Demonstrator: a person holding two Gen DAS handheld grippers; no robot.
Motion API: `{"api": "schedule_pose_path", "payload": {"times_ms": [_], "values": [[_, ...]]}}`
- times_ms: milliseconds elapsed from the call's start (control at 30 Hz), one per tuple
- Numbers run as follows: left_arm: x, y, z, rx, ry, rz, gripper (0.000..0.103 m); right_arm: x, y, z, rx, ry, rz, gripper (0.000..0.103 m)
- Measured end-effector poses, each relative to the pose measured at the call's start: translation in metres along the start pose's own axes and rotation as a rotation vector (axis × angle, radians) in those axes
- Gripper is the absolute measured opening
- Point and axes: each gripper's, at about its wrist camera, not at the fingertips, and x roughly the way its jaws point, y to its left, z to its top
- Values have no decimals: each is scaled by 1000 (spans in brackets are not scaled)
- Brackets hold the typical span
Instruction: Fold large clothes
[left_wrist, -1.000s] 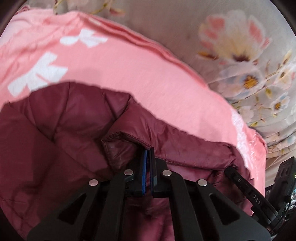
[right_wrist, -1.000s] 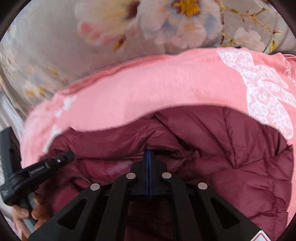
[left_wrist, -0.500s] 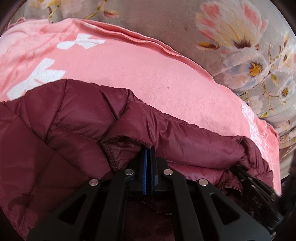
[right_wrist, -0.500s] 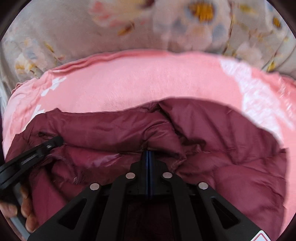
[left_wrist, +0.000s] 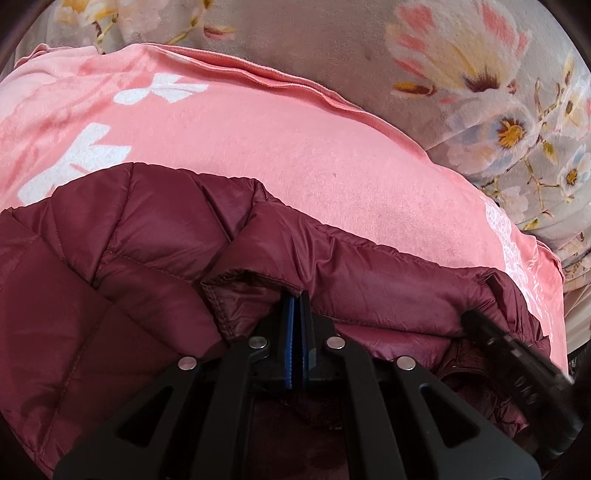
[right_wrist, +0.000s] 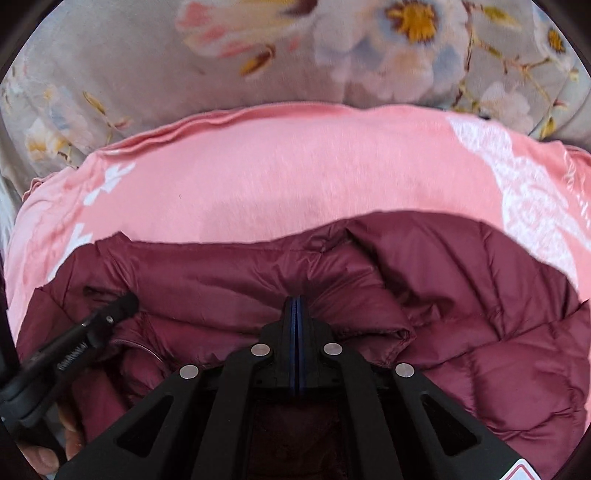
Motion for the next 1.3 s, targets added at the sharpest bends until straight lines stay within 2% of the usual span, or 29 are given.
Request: {"api": "schedule_pose_path", "payload": {"times_ms": [100, 167, 267, 333, 400, 467, 533, 633, 733, 1300], "values": [[-5, -6, -2, 21, -12, 32, 3, 7, 4, -3, -22, 13, -10, 0], [-25, -14, -6, 50, -48, 52, 5, 8, 5, -4, -33, 11, -20, 0], [-66, -24, -7, 85, -117, 24, 5, 8, 6, -3, -36, 10, -23, 0], [-97, -29, 6, 64, -168, -24, 5, 8, 6, -3, -36, 10, -23, 0], [-109, -36, 23, 46, -191, -39, 5, 8, 6, -3, -38, 10, -23, 0], [-101, -43, 34, 52, -166, -28, 5, 8, 6, -3, -41, 10, -26, 0], [-75, -47, 36, 62, -115, 24, 5, 8, 6, -3, -44, 9, -30, 0], [-35, -38, 22, 52, -22, 89, 4, 8, 7, -3, -46, 7, -32, 0], [-12, -21, 12, 1, 24, 102, 3, 9, 6, -3, -46, 7, -31, 0], [2, -15, 4, 14, -10, 100, 3, 10, 12, -4, -72, 3, -70, 0]]}}
